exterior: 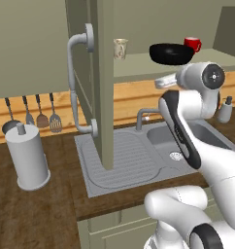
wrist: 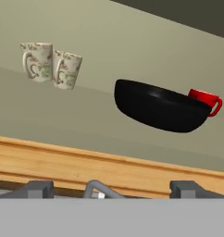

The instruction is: Gather all objects into one cabinet and sort the glasses and bowls to opposite sides.

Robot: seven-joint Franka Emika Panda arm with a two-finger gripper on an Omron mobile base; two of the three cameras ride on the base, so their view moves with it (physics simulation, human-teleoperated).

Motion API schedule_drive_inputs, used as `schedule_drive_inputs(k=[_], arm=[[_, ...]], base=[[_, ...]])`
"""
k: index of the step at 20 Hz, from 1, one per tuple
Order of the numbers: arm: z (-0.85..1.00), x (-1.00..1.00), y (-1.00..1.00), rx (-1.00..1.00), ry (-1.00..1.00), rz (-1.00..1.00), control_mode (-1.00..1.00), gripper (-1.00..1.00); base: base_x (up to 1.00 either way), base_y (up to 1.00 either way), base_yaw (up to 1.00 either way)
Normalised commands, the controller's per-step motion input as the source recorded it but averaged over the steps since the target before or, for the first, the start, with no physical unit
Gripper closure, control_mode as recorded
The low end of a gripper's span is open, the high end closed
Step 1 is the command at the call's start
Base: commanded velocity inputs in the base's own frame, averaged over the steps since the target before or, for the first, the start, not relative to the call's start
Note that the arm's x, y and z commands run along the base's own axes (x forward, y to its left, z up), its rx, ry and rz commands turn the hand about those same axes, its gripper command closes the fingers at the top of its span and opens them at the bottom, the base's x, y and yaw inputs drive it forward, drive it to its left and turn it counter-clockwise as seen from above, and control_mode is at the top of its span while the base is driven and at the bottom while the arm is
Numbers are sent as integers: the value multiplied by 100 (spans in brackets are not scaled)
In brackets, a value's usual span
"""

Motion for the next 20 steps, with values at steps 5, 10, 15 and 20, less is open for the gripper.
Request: schedule_drive_inputs(k=[5,10,15,20], arm=[[5,-19,-27,2,4,0,-100,-100],[0,-11,-26,1,1,0,-100,-100],[0,-1,-21,1,1,0,-100,-100],[0,-1,-24,2,0,0,100,-100]], base=[[0,0,0],[0,0,0],[0,0,0],[0,-7,0]])
